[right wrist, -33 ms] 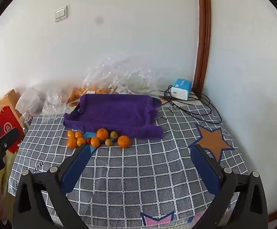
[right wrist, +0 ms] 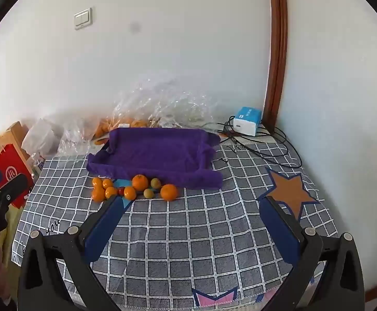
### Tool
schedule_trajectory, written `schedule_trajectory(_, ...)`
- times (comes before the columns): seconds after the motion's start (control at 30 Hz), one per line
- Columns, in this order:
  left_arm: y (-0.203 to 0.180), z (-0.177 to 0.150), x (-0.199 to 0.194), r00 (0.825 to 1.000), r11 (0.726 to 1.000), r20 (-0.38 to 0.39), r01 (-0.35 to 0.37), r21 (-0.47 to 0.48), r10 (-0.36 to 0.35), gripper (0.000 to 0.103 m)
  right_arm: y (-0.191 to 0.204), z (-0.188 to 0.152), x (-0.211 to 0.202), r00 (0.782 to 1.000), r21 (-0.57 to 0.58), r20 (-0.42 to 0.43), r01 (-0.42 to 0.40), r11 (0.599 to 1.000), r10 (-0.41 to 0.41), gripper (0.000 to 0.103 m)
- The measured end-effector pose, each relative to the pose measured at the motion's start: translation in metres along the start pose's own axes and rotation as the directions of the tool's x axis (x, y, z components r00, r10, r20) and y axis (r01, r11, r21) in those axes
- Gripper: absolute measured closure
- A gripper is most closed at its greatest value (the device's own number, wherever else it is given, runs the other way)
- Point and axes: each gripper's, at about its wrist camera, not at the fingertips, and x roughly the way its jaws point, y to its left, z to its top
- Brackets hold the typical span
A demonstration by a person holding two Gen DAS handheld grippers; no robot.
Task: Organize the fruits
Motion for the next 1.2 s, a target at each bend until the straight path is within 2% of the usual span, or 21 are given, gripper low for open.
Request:
schedule_trajectory(0.1,0.007,-0.004,-0.002,1.000,0.999,-0.005,0.029,-0.033,-0.029,0.000,-0.001,0.001,0.001,1.000,0.000,0.000,0.006,1.000,-0.006,0.000)
schedule_trajectory(0.33,0.004,0.001,0.008,0.999,0.999,-0.049,0.005,-0.037,-0.006,0.000,0.002,0.006,0.003,1.000,0.004,-0.013,-0.002,1.000,0.002,0.000)
schedule_trajectory(1.2,0.007,-0.002,0.004,0.999,0.999,-0.039,0.020,-0.038,-0.022,0.000,0.002,0.002,0.001,1.000,-0.001,-0.010,-0.008,1.000,0.008,0.000)
